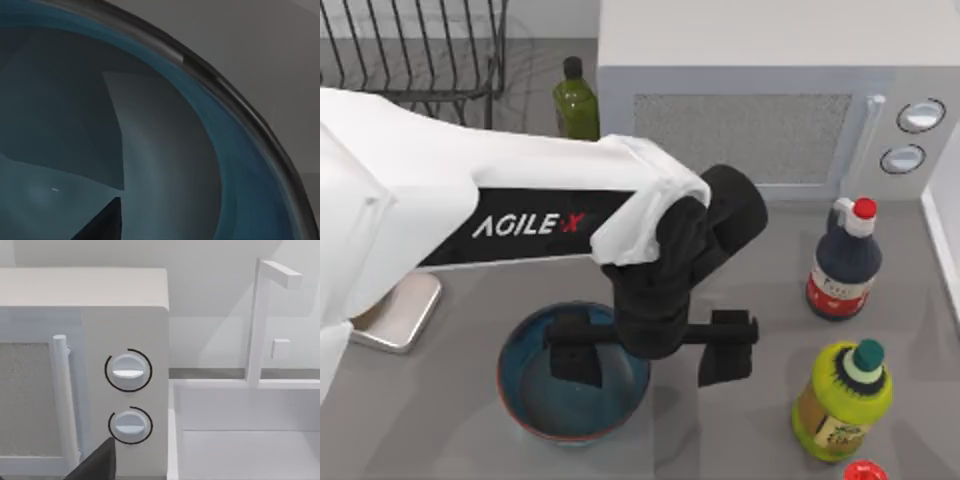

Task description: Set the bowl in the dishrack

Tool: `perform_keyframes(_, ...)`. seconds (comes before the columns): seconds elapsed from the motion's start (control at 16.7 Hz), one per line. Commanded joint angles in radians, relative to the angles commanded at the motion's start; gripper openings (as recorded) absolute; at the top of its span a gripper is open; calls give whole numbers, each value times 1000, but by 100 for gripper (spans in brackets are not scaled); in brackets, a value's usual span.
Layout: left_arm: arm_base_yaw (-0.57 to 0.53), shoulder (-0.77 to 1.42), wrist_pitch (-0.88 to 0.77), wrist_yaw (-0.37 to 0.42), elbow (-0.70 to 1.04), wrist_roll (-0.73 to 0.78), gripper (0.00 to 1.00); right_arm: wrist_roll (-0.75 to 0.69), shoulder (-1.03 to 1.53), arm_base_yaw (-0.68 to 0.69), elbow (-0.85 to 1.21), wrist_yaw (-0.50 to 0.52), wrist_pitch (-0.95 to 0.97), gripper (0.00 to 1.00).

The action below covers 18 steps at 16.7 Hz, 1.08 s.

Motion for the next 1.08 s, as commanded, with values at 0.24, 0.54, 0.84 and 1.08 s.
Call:
perform_keyframes(0.24,0,0,0,0,0,0,55,0,0,0,0,0,0,100)
perform_keyframes(0.54,0,0,0,0,0,0,17,0,0,0,0,0,0,100)
perform_keyframes(0.84,0,0,0,0,0,0,0,0,0,0,0,0,0,100)
perform_keyframes(1.08,0,0,0,0,0,0,0,0,0,0,0,0,0,100)
